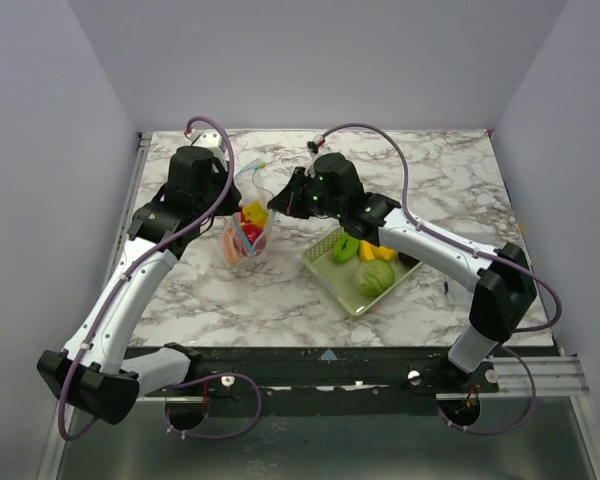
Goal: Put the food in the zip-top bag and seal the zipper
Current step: Adjust the zipper food storage bag at the center of the board.
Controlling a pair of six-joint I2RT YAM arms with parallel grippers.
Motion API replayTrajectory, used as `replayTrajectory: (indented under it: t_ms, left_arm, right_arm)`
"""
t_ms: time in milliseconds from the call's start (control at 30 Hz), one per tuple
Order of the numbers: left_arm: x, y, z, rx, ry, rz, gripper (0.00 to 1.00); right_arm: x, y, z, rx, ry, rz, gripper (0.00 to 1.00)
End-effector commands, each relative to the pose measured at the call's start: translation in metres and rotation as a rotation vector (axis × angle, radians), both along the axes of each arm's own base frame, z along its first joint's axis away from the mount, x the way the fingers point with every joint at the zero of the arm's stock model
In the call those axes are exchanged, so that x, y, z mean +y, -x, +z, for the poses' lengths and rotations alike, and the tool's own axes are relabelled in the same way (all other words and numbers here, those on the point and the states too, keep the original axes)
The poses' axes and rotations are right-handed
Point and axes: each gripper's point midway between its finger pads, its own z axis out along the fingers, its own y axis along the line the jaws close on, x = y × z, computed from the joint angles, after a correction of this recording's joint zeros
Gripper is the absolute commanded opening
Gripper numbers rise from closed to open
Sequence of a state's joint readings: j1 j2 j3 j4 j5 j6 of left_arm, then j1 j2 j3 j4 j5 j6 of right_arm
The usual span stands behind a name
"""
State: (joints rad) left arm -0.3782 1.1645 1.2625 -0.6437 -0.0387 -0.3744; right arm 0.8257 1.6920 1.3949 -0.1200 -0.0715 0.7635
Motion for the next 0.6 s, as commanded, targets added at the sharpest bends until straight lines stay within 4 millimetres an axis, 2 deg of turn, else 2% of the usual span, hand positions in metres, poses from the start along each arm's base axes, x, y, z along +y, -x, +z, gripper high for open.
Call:
replayTrajectory:
  t_ms: [0,33,100,233,267,333,367,433,567]
  left_arm:
    - [0.015,0.017,0.037,-0.049,0.037,0.061,0.0]
    - [0.016,0.019,0.036,-0.061,0.044,0.063,0.0]
    - [0.019,0.019,0.023,-0.066,0.027,0.073,0.0]
    - [0.01,0.014,-0.029,0.063,-0.026,0.019,0.0]
    - [0.01,0.015,-0.04,0.114,-0.042,0.016,0.0]
    - [0.008,0.017,-0.047,0.162,-0.046,0.009,0.0]
    - [0.007,0.018,-0.044,0.154,-0.039,0.003,0.0]
    - [0.009,0.02,-0.023,0.098,-0.018,0.009,0.0]
    - [0.01,0.033,0.04,-0.069,0.062,-0.003,0.0]
  right_arm:
    - [0.015,0.016,0.057,-0.015,-0.166,0.07,0.0]
    - [0.016,0.018,0.057,-0.012,-0.18,0.075,0.0]
    - [0.015,0.018,0.042,0.012,-0.165,0.064,0.0]
    - [0.01,0.019,-0.003,0.079,-0.095,0.038,0.0]
    - [0.01,0.02,-0.008,0.097,-0.091,0.038,0.0]
    - [0.011,0.023,-0.01,0.113,-0.097,0.049,0.0]
    - [0.012,0.025,-0.004,0.107,-0.105,0.057,0.0]
    - [0.013,0.026,0.013,0.076,-0.123,0.062,0.0]
    - [0.018,0.031,0.058,0.023,-0.182,0.103,0.0]
